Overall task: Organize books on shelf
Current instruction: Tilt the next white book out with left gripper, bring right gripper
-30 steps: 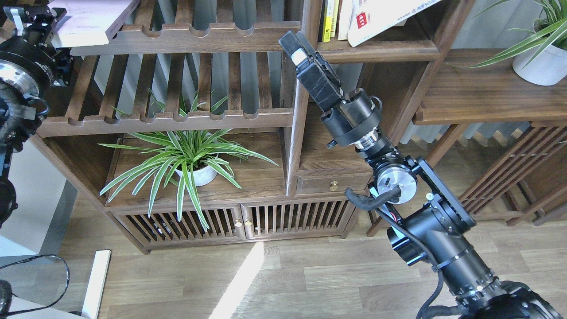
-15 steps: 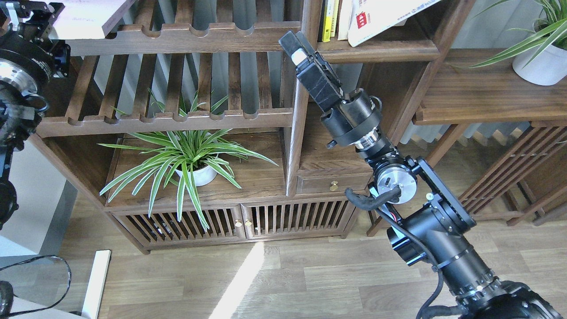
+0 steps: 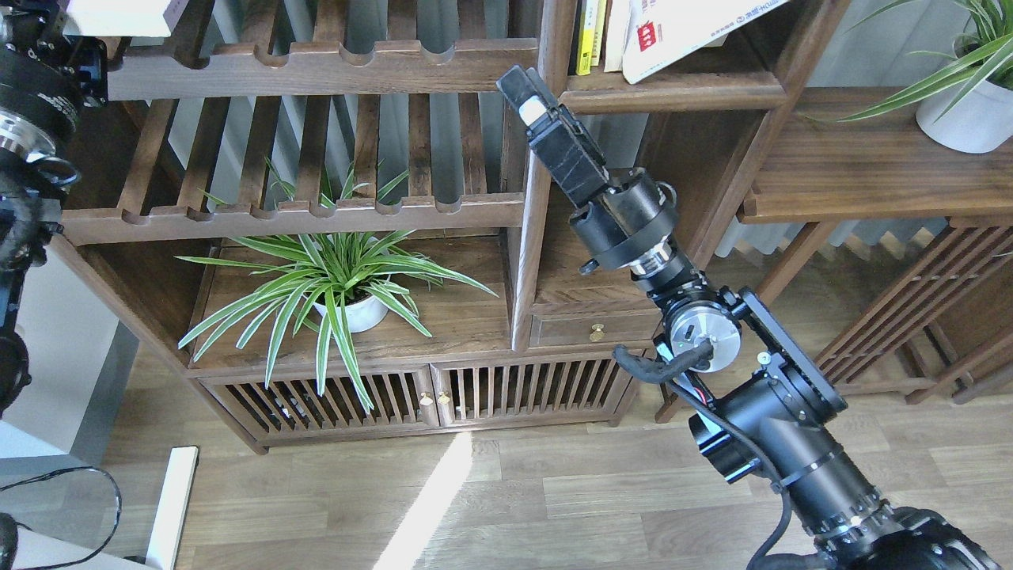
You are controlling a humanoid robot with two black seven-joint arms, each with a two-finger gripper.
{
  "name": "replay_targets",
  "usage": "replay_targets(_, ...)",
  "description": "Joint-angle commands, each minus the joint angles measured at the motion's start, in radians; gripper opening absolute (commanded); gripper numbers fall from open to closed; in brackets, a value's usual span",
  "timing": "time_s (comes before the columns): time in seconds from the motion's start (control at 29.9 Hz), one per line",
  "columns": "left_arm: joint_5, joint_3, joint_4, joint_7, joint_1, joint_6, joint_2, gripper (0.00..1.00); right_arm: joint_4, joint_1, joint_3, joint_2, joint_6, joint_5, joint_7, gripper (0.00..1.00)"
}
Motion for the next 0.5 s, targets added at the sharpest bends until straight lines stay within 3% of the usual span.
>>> replay_targets(0.0, 0.005, 0.027, -0.008, 0.01, 0.047, -0.072, 0.024, 0.05, -0.007, 0.015, 0.0, 0.0, 0.0, 0.009, 0.0, 0.93)
replay_targets(0.1, 0.007, 0.034, -0.008, 0.013, 0.075, -0.121, 0.025, 0.05, -0.018, 0.03, 0.0, 0.0, 0.0, 0.015, 0.0, 0.93)
replay_targets(0.27, 0.01, 0.099, -0.005, 0.014, 0.103, -0.292, 0.027, 0.06, -0.044, 0.073, -0.038, 0.0, 0.0, 0.041, 0.0, 0.93)
replay_targets(0.47, 0.016, 0.13, -0.009, 0.036, 0.126, -0.381, 0.03, 0.07, -0.061, 0.072, -0.103, 0.0, 0.0, 0.092, 0.003, 0.93)
